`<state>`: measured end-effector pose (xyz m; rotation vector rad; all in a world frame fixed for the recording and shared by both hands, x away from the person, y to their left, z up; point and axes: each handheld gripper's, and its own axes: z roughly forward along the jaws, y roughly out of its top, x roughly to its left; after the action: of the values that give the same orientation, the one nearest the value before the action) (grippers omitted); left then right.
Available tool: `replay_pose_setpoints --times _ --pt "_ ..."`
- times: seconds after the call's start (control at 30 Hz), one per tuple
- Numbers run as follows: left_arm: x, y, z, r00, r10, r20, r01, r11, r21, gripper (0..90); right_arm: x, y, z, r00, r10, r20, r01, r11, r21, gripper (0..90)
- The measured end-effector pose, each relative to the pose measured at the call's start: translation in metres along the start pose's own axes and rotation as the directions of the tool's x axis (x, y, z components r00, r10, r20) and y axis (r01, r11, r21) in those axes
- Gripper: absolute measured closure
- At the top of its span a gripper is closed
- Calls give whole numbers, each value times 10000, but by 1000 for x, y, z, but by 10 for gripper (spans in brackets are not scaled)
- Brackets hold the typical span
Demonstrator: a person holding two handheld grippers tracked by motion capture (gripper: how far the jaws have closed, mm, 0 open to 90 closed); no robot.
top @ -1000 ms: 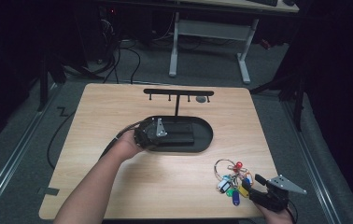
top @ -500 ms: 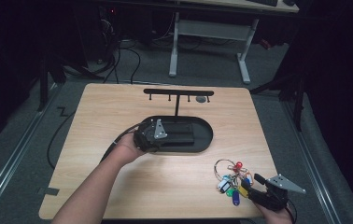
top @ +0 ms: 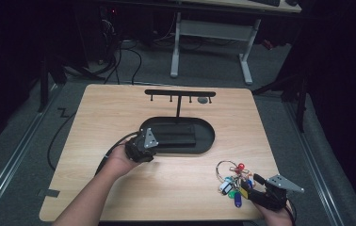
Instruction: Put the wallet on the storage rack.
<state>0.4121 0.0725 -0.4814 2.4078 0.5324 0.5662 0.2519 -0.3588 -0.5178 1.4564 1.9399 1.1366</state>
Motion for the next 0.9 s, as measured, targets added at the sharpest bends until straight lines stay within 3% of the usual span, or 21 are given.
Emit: replay_pose_setpoints --times 0.17,0.4,0.6,0.73,0.8,0.9 --pt "-5 -14 -12 9984 -563 1 563 9974 -447 528 1 0 1 10000 -22 -60 22 10000 29 347" --pt "-14 -38 -26 9923 -1241 67 1242 9914 -418 507 1 0 1 10000 -23 -83 23 10000 12 349" --pt "-27 -58 -44 9821 -1883 95 1884 9778 -914 490 1 1 -1 9999 75 -86 -75 10000 -48 355" --pt "-34 -76 -52 9756 -2194 26 2188 9718 -884 475 1 1 -1 9999 84 -101 -84 10000 -47 362" --pt "-37 -87 -56 9705 -2409 -29 2398 9671 -851 461 1 1 -1 9999 91 -116 -92 9999 -63 369" --pt "-40 -105 -64 9575 -2879 -192 2850 9539 -945 446 1 1 -1 9999 48 -147 -49 9999 -105 381"
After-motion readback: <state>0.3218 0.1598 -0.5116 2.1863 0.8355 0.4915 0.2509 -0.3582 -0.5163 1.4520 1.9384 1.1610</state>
